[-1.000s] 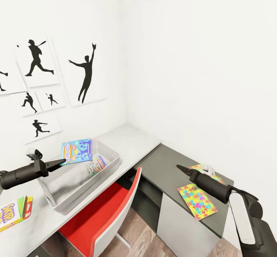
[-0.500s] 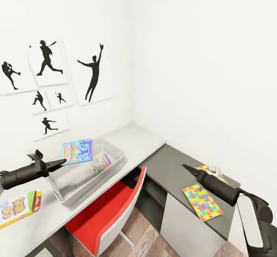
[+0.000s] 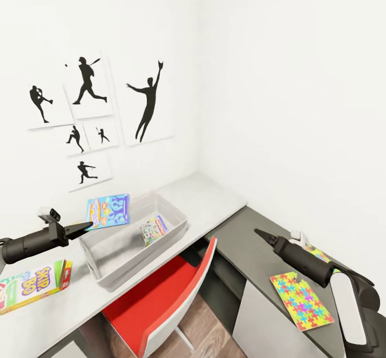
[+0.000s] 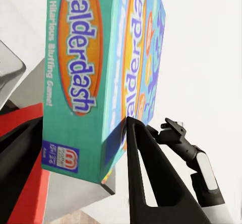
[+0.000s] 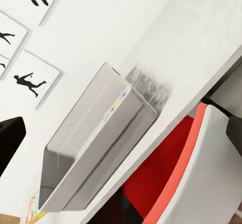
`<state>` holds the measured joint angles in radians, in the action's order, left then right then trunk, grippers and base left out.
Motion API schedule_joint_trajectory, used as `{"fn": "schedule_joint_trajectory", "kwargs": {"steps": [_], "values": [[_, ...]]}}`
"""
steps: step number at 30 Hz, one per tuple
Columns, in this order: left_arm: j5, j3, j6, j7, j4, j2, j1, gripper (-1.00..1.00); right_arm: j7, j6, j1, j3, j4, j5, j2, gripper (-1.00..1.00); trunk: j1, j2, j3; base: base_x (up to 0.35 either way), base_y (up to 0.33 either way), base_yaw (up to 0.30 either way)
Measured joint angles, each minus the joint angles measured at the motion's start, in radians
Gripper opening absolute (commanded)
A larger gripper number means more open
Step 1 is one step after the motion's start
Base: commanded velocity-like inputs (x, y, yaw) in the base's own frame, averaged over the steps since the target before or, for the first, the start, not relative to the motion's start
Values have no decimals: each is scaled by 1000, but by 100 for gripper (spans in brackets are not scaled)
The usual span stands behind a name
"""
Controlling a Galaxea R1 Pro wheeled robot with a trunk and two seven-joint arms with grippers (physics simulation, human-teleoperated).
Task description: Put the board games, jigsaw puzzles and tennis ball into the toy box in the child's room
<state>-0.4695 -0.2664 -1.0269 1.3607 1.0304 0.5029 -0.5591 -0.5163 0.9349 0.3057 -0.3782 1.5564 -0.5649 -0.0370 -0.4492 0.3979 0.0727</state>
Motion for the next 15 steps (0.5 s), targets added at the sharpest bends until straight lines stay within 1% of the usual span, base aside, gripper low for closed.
{"fn": "schedule_joint_trajectory", "kwargs": {"steps": [6,10,15], "values": [[1,0,0,0,0,0,0,-100,0,-1,0,-2,-1,0,0,100,0,0,0,5,-4,17],[2,-1,0,0,0,0,0,-100,0,-2,0,-1,-1,1,0,100,0,0,0,20,0,201],[2,-1,1,0,0,0,1,-100,0,-3,0,-2,-1,4,0,100,0,0,0,153,-47,273]]}}
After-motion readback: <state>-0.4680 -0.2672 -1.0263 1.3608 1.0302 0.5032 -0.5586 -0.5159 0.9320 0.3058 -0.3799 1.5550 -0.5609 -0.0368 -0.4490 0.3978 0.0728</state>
